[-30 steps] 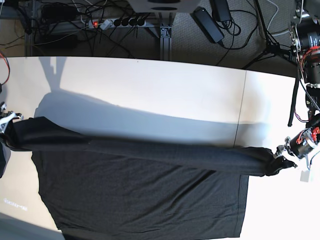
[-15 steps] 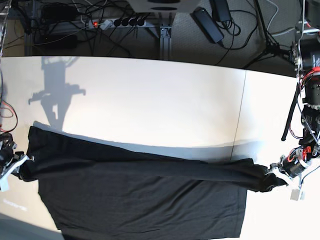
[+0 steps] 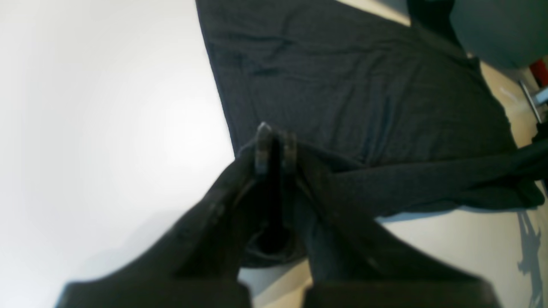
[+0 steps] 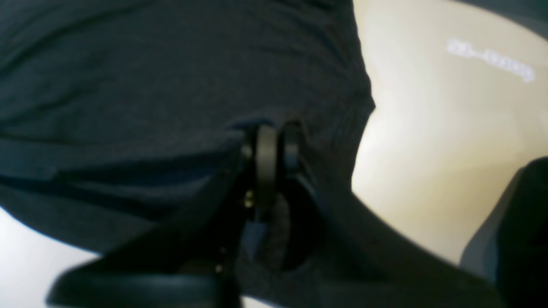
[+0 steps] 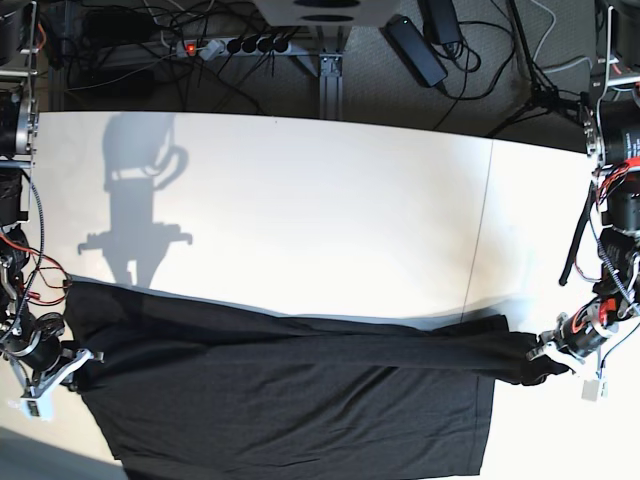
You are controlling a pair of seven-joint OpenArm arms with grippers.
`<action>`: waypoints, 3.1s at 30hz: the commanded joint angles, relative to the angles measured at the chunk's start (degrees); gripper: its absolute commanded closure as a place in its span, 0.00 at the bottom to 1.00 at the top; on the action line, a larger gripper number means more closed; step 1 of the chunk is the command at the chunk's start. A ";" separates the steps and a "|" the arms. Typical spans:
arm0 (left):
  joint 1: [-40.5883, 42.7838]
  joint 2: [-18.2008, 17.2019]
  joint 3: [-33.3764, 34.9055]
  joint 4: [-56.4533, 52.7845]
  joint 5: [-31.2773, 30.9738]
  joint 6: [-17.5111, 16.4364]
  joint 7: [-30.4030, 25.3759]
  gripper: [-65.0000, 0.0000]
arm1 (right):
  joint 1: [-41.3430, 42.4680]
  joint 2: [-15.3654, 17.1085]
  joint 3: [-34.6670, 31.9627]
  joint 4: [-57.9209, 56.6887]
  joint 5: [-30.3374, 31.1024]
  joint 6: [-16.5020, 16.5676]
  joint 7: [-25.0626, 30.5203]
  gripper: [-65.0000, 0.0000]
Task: Fold the T-shirt properly
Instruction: 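Lower the held edge onto the shirt, folding it over, then drag the folded edge with both grippers back toward the robot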
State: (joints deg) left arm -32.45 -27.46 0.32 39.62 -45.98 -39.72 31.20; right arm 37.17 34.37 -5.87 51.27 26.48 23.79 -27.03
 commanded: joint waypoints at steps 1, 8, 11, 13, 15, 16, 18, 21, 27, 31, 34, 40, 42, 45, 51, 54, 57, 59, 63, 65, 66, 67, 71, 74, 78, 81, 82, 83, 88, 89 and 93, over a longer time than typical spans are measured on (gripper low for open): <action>-1.99 -0.66 -0.26 0.70 -0.31 -0.28 -1.70 1.00 | 2.21 0.63 0.52 0.09 -0.24 2.16 2.23 1.00; -2.01 -0.13 -0.22 0.72 1.09 -0.28 -4.35 0.50 | 2.16 -0.94 0.52 -2.82 -0.76 2.16 6.93 0.85; -2.47 -0.17 -0.22 0.72 1.01 -0.28 -4.39 0.45 | 2.19 -1.03 0.52 -2.82 -0.74 2.12 7.56 0.42; -3.13 -0.15 -0.22 0.72 1.03 -0.28 -4.13 0.45 | 2.16 -0.85 0.52 -2.82 -0.55 2.14 7.50 0.33; -4.04 0.15 -0.22 0.72 1.05 -0.28 -3.96 0.45 | 2.16 -0.68 0.52 -2.82 -0.55 2.14 7.50 0.33; -4.44 0.46 -0.22 0.72 1.07 -0.28 -3.96 0.45 | 2.16 -0.68 0.52 -2.82 -0.50 2.14 7.50 0.33; -4.87 1.27 -0.22 0.72 1.46 -0.28 -4.00 0.50 | 2.16 -0.96 0.52 -2.84 -0.31 2.14 7.50 0.33; -4.81 3.52 -0.22 0.72 6.14 2.58 -4.00 0.79 | 1.99 -1.46 0.52 -3.13 -0.55 2.14 7.23 0.37; -3.87 8.44 1.01 0.70 16.15 7.91 -4.92 1.00 | 1.97 -2.54 0.55 -8.07 -2.12 2.08 6.36 1.00; -3.45 9.53 6.84 0.70 23.26 14.29 -6.10 1.00 | 1.09 -2.84 0.55 -11.34 -3.61 2.01 6.23 1.00; -2.36 9.51 11.82 0.70 26.43 15.08 -6.12 1.00 | -1.11 -2.82 0.55 -12.33 -3.58 2.01 6.21 1.00; -1.51 9.53 15.26 0.70 26.49 15.15 -4.11 1.00 | -5.66 -3.13 0.55 -12.41 -3.54 1.97 6.51 1.00; -1.51 9.49 15.26 0.70 26.51 15.12 -2.99 1.00 | -6.54 -3.08 0.55 -12.44 -3.54 1.95 6.51 1.00; -1.46 9.49 15.26 0.70 26.51 15.10 -2.05 1.00 | -7.52 -2.97 0.55 -12.39 -3.45 1.97 6.47 1.00; -1.46 9.05 15.26 0.72 26.69 12.04 -2.49 1.00 | -9.33 -2.91 0.59 -11.34 -3.34 1.97 5.53 1.00; -1.29 8.31 15.26 0.72 24.46 9.20 -0.79 1.00 | -11.21 -2.93 1.88 -9.07 -3.30 1.99 3.19 1.00; -1.29 6.80 15.26 0.90 19.96 9.03 1.95 1.00 | -14.36 -2.93 5.27 -4.70 -1.49 1.99 0.15 1.00; -0.90 5.35 15.26 1.68 17.40 8.17 2.29 1.00 | -16.63 -2.97 8.13 -1.38 0.83 1.99 -1.84 1.00; 2.21 1.88 15.26 7.82 15.34 5.57 2.56 1.00 | -21.55 -2.95 13.44 4.85 4.92 1.99 -6.14 1.00; 4.61 -0.04 15.26 12.22 14.25 5.60 3.85 1.00 | -24.30 -2.97 15.17 7.56 5.73 1.99 -7.37 1.00; 5.88 -1.01 15.26 14.47 13.09 5.60 4.81 1.00 | -25.73 -2.95 15.72 8.76 5.95 1.99 -7.74 1.00; 7.21 -1.92 15.26 16.61 11.67 5.60 5.97 1.00 | -27.17 -2.95 16.11 9.99 6.01 1.99 -7.82 1.00; 13.09 -4.87 15.02 25.07 10.03 5.62 8.07 1.00 | -33.75 -2.97 16.90 15.39 6.14 1.99 -7.78 1.00; 17.55 -6.16 13.77 29.79 10.03 5.64 8.07 1.00 | -39.28 -2.95 17.51 20.22 6.12 1.99 -7.78 1.00; 22.58 -6.34 9.38 34.36 9.97 5.73 8.02 1.00 | -45.86 -2.97 19.23 26.71 6.16 1.97 -7.74 1.00; 24.79 -6.34 4.48 38.14 9.86 6.08 7.65 1.00 | -48.98 -2.97 20.68 30.23 6.95 1.97 -7.74 1.00; 24.85 -6.34 3.06 39.32 9.49 6.08 7.58 1.00 | -49.66 -2.97 21.09 30.93 7.17 1.97 -7.74 1.00; 24.72 -6.34 1.88 40.24 9.11 6.08 7.52 1.00 | -50.10 -2.97 21.33 31.32 7.19 1.97 -7.69 1.00; 21.20 -5.07 0.96 40.50 12.41 6.08 2.99 1.00 | -50.21 -3.02 21.46 31.52 7.19 1.97 -7.28 1.00; 20.26 -4.22 0.98 39.93 12.92 6.08 2.97 1.00 | -50.23 -3.04 21.46 31.52 7.19 1.97 -7.28 1.00; 16.52 -0.44 2.36 35.45 15.26 6.10 1.86 1.00 | -50.23 -3.32 21.46 31.52 7.15 1.97 -7.30 1.00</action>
State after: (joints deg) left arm -14.35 -27.14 2.98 74.28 -30.11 -33.19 34.46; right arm -13.02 30.30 15.20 82.28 34.28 23.77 -33.45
